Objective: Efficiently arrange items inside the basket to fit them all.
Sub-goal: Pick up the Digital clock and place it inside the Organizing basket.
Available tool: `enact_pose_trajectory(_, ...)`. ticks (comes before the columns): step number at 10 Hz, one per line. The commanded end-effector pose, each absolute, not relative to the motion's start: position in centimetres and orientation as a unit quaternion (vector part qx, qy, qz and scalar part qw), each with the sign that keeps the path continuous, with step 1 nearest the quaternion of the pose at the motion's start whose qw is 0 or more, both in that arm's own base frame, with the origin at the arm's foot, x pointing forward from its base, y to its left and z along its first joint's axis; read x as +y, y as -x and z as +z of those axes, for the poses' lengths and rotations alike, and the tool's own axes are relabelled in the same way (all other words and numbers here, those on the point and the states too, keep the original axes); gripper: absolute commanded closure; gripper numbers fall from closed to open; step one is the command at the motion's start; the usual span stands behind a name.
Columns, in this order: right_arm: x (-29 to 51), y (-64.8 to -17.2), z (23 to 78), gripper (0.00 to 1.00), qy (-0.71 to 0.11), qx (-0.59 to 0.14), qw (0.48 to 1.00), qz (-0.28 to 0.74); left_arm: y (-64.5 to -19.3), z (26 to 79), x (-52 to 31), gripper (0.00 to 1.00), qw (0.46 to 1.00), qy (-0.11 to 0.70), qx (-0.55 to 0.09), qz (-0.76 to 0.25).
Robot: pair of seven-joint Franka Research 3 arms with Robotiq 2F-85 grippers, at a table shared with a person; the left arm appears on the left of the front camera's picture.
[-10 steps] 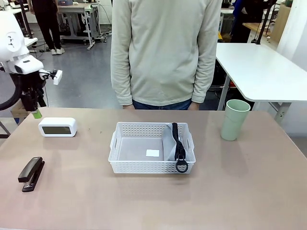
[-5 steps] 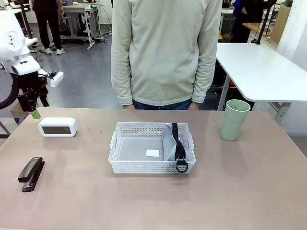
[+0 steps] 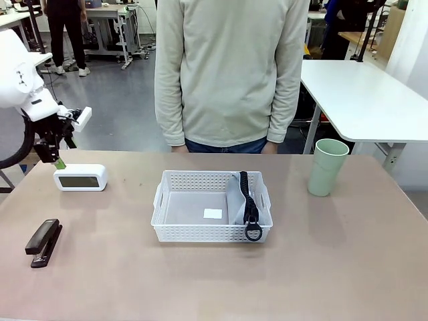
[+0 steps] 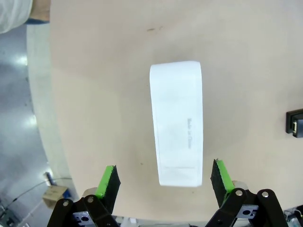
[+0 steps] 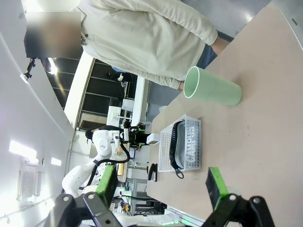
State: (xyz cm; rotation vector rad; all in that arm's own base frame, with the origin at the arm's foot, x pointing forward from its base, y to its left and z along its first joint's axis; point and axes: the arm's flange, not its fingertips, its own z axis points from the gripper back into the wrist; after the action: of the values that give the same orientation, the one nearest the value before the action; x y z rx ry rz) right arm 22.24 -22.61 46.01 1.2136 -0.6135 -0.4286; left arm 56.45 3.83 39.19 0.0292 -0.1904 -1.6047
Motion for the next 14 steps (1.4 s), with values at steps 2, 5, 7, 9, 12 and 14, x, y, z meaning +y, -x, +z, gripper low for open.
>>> enact_pose_trajectory(2, -22.8, -22.5, 46.2, 0.0, -0.559, -0.296, 0.751, -0.186, -56.6, 37.3, 3.5, 0.0, 0.676, -0.006, -0.095, -0.73)
enact_pose_trajectory(5, -22.8, -22.5, 46.2, 0.0, -0.559, -0.296, 0.751, -0.186, -57.2, 35.7, 2.7, 0.0, 0.684, -0.003, -0.071, -0.726)
enact_pose_trajectory(7, -22.8, -22.5, 46.2, 0.0, -0.559, -0.296, 0.751, -0.186, -57.5, 34.5, 2.0, 0.0, 0.679, 0.002, -0.049, -0.732)
enact_pose_trajectory(9, -22.8, -22.5, 46.2, 0.0, -0.559, -0.296, 0.751, -0.186, -57.8, 33.9, 1.6, 0.0, 0.678, 0.009, -0.036, -0.734)
enact_pose_trajectory(12, -22.8, -22.5, 46.2, 0.0, -0.559, -0.296, 0.751, -0.186, -58.5, 33.4, 1.2, 0.0, 0.684, 0.023, -0.022, -0.728)
enact_pose_trajectory(14, -22.8, -22.5, 46.2, 0.0, -0.559, -0.296, 0.751, -0.186, -58.9, 33.5, 1.3, 0.0, 0.694, 0.041, -0.02, -0.719)
